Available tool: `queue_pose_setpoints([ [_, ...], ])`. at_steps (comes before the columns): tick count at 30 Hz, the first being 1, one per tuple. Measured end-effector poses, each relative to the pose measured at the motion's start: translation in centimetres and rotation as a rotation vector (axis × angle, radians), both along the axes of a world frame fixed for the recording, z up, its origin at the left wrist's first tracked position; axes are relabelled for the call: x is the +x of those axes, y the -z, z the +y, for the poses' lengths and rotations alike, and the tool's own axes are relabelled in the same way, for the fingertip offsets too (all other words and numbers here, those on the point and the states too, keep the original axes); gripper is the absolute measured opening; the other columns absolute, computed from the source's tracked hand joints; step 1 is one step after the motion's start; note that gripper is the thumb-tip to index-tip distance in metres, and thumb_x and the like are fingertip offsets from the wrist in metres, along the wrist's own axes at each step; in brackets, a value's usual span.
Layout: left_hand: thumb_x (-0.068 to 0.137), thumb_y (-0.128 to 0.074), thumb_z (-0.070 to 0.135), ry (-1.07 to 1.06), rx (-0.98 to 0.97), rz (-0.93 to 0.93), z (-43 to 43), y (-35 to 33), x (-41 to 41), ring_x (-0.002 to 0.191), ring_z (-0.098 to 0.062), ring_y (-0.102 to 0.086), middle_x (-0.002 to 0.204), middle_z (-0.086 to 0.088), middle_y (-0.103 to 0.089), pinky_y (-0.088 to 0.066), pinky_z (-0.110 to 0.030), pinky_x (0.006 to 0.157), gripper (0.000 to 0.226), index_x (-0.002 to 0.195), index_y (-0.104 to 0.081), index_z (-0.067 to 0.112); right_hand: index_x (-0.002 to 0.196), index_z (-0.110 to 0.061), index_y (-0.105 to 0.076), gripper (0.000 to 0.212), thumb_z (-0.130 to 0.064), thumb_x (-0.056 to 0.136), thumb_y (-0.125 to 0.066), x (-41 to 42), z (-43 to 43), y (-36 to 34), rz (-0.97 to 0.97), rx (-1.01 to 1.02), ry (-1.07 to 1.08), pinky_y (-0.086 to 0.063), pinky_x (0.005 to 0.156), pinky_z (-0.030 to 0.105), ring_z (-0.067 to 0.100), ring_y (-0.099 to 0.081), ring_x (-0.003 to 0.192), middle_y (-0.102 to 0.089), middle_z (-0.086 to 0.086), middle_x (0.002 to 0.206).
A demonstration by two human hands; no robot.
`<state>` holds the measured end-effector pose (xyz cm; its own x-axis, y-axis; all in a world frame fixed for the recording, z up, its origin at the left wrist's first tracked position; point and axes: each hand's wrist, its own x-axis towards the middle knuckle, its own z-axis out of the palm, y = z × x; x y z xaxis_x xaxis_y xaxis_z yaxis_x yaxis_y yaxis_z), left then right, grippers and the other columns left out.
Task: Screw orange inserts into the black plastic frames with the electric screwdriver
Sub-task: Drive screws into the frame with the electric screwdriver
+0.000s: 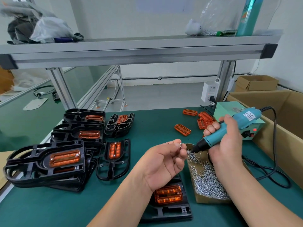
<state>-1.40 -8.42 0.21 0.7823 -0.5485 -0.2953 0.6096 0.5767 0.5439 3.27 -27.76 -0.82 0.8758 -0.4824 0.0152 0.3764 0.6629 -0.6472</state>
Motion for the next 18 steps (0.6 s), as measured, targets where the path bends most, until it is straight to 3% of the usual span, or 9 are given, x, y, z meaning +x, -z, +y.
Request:
queue_pose_setpoints([
  [10,0.1,-0.059,0.001,-0.134,0.218,-0.194,3.3,-1.0,1.1,0.072,-0.015,-0.063,0.09,-0.008,-0.068,-0.047,-0.021,0.05,0.019,0.114,-0.07,0.005,0.091,-0.016,-0.056,0.016,-0.027,0.101,-0.063,-0.1,0.0,0.0,-0.029,-0.018,-0.036,-0.046,0.06,0.027,0.013,-0.048,0.062,-0.048,-0.001,0.072],
  [13,0.101,-0.059,0.0,-0.106,0.299,-0.265,4.5,-0.6,1.1,0.075,-0.015,-0.065,0.093,-0.009,-0.07,-0.051,-0.021,0.054,0.024,0.109,-0.081,0.005,0.092,-0.016,-0.057,0.016,-0.027,0.1,-0.064,-0.3,0.1,-0.1,-0.043,-0.02,-0.049,-0.047,0.06,0.027,0.014,-0.048,0.062,-0.049,-0.001,0.072],
  [18,0.102,-0.059,-0.001,-0.038,0.34,-0.281,6.2,0.9,0.2,0.077,-0.016,-0.065,0.097,-0.013,-0.068,-0.052,-0.022,0.056,0.022,0.103,-0.08,0.005,0.092,-0.017,-0.059,0.015,-0.028,0.102,-0.064,-0.7,0.6,-0.3,-0.083,-0.032,-0.101,-0.048,0.059,0.027,0.014,-0.048,0.062,-0.049,-0.001,0.072],
])
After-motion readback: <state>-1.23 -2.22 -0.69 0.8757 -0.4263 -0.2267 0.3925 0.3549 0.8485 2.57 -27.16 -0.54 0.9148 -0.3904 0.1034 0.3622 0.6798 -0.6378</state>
